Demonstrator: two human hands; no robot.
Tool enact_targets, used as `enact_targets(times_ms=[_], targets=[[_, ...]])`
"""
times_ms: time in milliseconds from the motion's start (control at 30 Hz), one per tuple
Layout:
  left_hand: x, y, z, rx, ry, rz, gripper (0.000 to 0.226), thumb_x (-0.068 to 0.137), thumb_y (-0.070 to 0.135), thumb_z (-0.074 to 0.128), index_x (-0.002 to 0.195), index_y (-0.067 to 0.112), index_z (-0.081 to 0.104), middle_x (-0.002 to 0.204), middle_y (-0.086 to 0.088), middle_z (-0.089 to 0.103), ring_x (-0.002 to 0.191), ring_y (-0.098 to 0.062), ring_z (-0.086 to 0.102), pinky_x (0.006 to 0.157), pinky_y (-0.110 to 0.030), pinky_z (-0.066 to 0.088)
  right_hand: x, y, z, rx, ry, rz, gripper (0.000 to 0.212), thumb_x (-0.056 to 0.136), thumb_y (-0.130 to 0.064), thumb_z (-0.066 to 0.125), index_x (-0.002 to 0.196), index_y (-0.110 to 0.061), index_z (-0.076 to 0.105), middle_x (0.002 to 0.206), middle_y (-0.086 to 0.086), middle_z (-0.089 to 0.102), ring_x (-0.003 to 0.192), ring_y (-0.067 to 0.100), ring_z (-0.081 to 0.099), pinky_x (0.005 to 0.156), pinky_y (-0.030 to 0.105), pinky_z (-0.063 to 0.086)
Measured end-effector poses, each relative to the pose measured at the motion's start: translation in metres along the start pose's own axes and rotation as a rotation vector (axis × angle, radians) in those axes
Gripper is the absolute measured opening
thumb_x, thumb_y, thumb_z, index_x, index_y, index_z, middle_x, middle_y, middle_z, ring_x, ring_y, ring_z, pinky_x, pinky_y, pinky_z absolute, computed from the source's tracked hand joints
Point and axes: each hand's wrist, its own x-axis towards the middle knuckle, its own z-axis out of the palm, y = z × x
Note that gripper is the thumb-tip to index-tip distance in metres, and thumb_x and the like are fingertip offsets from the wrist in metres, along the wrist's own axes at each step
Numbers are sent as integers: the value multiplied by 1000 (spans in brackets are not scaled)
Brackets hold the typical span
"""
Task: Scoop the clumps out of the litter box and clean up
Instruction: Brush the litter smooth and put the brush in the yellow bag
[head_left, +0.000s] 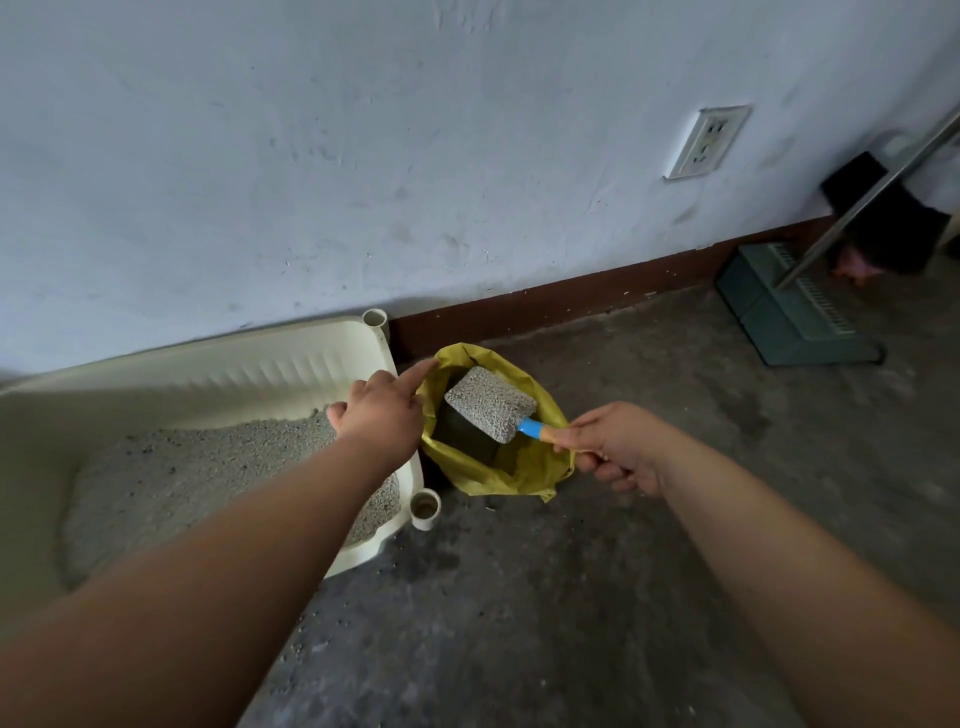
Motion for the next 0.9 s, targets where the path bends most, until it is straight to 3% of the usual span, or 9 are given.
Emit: enact_targets(times_ms=[533, 900], targets=[[-26, -62, -38, -124, 62, -112, 48, 101, 29, 28, 144, 49, 21, 136, -4, 42, 122, -23, 45, 103, -50, 26, -32, -65, 30, -122, -13, -129, 29, 87, -25, 63, 101, 1, 63, 55, 4, 43, 35, 8, 25, 35, 13, 18], [-66, -206, -93, -59, 108, -345, 50, 100, 29, 31, 148, 40, 22, 151, -6, 31, 132, -31, 40, 106, -52, 27, -7, -119, 185, -304, -212, -175, 28, 90, -26, 63, 105, -2, 61, 58, 2, 40, 41, 8, 25, 36, 16, 18]])
